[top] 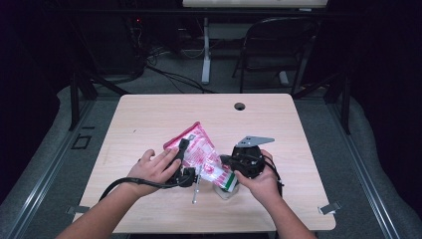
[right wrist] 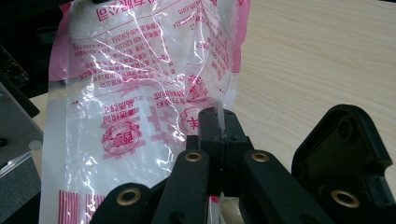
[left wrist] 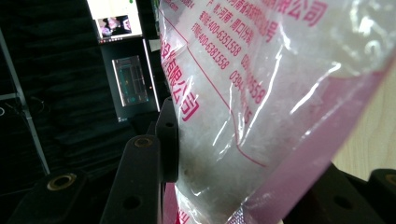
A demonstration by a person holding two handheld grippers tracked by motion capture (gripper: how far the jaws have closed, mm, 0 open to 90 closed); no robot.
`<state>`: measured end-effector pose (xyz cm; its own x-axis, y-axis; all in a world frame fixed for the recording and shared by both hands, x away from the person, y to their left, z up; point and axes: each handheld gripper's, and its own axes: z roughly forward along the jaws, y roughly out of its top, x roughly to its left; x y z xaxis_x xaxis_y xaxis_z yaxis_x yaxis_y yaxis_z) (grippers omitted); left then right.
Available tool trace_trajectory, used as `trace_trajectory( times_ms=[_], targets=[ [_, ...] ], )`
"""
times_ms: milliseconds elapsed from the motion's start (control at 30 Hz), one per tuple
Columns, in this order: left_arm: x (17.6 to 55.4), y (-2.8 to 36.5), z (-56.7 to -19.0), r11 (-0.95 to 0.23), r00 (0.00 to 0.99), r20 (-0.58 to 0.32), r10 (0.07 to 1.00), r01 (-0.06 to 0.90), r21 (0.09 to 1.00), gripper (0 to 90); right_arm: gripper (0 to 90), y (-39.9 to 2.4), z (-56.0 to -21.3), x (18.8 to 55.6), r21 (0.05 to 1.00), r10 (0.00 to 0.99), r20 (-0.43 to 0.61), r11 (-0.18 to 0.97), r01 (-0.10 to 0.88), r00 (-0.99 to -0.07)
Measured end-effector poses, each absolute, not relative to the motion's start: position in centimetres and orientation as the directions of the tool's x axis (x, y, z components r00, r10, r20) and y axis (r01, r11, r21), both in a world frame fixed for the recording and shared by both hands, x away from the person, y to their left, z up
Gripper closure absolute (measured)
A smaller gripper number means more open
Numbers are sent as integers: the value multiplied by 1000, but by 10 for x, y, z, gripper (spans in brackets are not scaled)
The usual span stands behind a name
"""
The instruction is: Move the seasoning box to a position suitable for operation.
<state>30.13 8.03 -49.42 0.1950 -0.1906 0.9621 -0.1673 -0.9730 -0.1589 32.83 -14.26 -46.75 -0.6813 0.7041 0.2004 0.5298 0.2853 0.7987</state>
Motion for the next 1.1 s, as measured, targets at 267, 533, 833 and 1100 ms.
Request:
trace_trajectory(
  times_ms=[267, 533, 833, 1100],
  targets=[
    [301, 80, -493, -966, 171, 961, -219, -176, -189, 638, 900, -142, -468, 328, 795, 703, 202, 289, 533, -682],
    [300, 80, -494, -963, 163, 959, -234, -171, -206, 639, 900, -142, -470, 327, 791, 700, 205, 293, 536, -685],
    [300, 79, -493, -960, 151, 957, -246, -173, -219, 640, 900, -141, -471, 327, 792, 703, 204, 291, 536, -682],
    [300, 78, -492, -958, 137, 958, -251, -174, -227, 641, 900, -142, -471, 328, 790, 701, 202, 296, 537, -684]
  ],
)
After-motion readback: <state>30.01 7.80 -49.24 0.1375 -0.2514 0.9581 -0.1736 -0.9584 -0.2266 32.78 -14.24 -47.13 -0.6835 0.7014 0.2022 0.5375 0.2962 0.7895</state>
